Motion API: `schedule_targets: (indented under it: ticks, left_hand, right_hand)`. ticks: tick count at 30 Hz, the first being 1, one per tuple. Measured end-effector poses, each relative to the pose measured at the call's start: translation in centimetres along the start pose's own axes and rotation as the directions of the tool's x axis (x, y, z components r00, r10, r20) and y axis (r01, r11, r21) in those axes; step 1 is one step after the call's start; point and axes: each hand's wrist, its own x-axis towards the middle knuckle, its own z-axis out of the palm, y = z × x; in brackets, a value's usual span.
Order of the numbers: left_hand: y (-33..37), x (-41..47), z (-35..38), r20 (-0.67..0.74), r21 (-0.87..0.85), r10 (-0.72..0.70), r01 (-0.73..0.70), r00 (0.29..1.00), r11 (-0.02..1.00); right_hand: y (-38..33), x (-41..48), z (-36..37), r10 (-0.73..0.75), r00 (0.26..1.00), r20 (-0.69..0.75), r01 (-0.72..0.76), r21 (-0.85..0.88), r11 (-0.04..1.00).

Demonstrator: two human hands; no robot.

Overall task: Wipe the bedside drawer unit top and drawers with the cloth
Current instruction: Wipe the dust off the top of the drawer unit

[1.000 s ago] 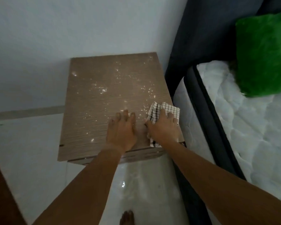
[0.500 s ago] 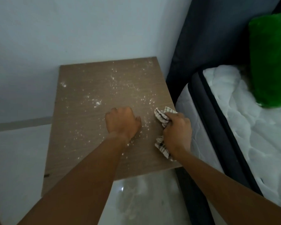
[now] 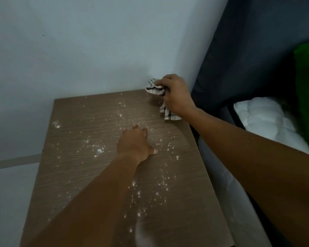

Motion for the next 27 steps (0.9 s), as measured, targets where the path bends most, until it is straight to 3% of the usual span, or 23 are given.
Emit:
schedule_targets:
  ticks: [2,5,6,10,16,23,27]
  left_hand:
    - [0.0,0.1,-0.1,0.003,0.032,0.0,0.0,1.0,0.999]
    - [-0.2,0.3,-0.1,-0.006,0.061,0.005,-0.004,1.0,0.998]
    - [-0.3,0.4,0.0,-0.005,0.069,0.005,-0.004,1.0,0.998]
    - [-0.4,0.8,0.2,-0.011,0.057,-0.007,0.007,1.0,0.998]
    - [-0.3,0.5,0.3,-0.03,0.148,0.035,-0.03,0.999,0.989]
    - [-2.7,-2.3,1.6,-0.013,-0.117,0.138,-0.139,0.99,0.983]
    - [-3.4,-5.0,2.1,-0.002,-0.047,0.191,-0.191,0.982,0.98]
  right_hand:
    - [1.9,1.6,1.7,0.055,0.991,0.126,-0.047,-0.064,0.997]
    - [3.7,1.8,4.3,0.176,0.905,0.387,-0.071,-0.271,0.96]
    - [3.9,1.5,4.9,0.203,0.887,0.414,-0.065,-0.323,0.944]
    - [3.9,0.7,5.3,0.151,0.917,0.369,-0.003,-0.372,0.928]
    - [3.6,-5.2,3.7,-0.009,0.893,0.451,0.177,-0.331,0.927]
    - [1.9,-15.0,0.6,-0.097,0.828,0.552,0.289,-0.273,0.917]
    - [0.6,-20.0,-0.4,-0.156,0.789,0.594,0.366,-0.25,0.897]
